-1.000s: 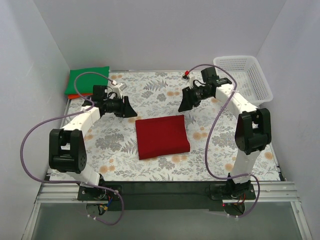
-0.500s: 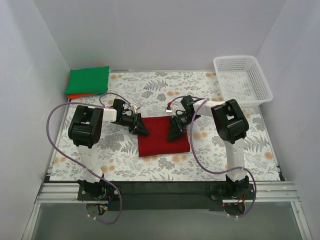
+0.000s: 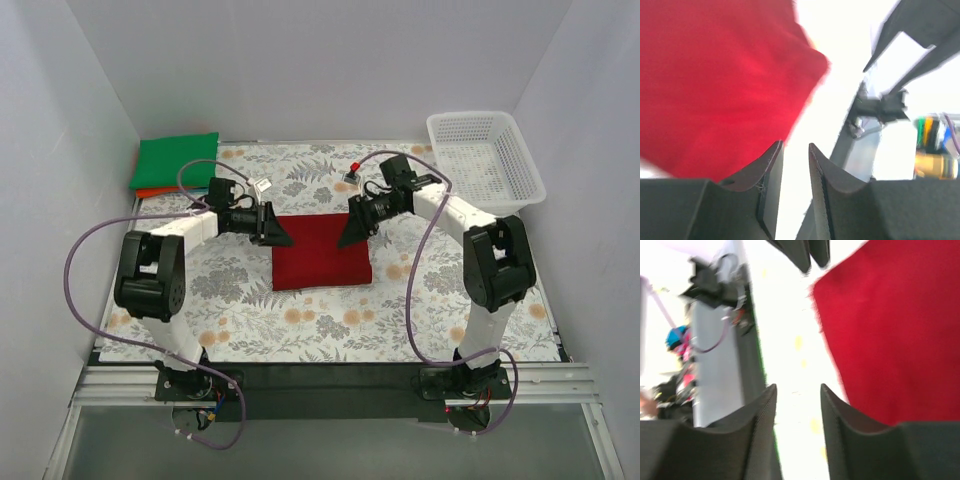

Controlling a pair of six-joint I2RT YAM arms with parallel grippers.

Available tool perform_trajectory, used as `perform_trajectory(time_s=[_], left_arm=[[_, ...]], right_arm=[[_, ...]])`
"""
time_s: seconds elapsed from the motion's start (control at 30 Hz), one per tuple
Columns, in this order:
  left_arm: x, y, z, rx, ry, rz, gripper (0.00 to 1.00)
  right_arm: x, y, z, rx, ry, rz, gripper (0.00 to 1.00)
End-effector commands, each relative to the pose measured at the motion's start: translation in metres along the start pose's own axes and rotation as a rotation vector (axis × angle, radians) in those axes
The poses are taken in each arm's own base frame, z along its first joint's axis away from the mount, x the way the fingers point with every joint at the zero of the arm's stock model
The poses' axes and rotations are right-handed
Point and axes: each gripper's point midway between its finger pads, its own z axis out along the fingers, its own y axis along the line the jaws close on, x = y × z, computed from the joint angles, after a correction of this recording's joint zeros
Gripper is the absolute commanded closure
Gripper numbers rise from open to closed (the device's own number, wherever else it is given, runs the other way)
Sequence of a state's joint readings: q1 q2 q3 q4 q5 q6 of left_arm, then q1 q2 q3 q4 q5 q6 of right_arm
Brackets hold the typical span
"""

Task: Fold and stack the t-shirts
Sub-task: Fold the tshirt

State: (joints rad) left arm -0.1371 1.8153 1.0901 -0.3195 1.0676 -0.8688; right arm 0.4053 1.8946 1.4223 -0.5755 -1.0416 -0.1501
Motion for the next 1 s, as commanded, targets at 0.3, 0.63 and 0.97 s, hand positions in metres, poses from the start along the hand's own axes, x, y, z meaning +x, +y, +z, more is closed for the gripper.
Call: perform_trajectory(time_s=[0.3, 0.63, 0.97], left_arm=[[0.068, 0.007, 0.059, 0.000, 0.152, -0.161, 0.89], [0.106, 0.084, 0.036, -0.190, 0.233, -0.263, 0.94], [0.052, -0.012, -0.010, -0.006, 0.107, 0.130, 0.84]], right_arm=[[0.097, -0.035, 0.060, -0.125, 0.155, 0.298, 0.66], [0.163, -0.077, 0.050, 0.005, 0.221, 0.407, 0.63], [0.043, 0.006, -0.001, -0.055, 0.037, 0.052, 0.51]])
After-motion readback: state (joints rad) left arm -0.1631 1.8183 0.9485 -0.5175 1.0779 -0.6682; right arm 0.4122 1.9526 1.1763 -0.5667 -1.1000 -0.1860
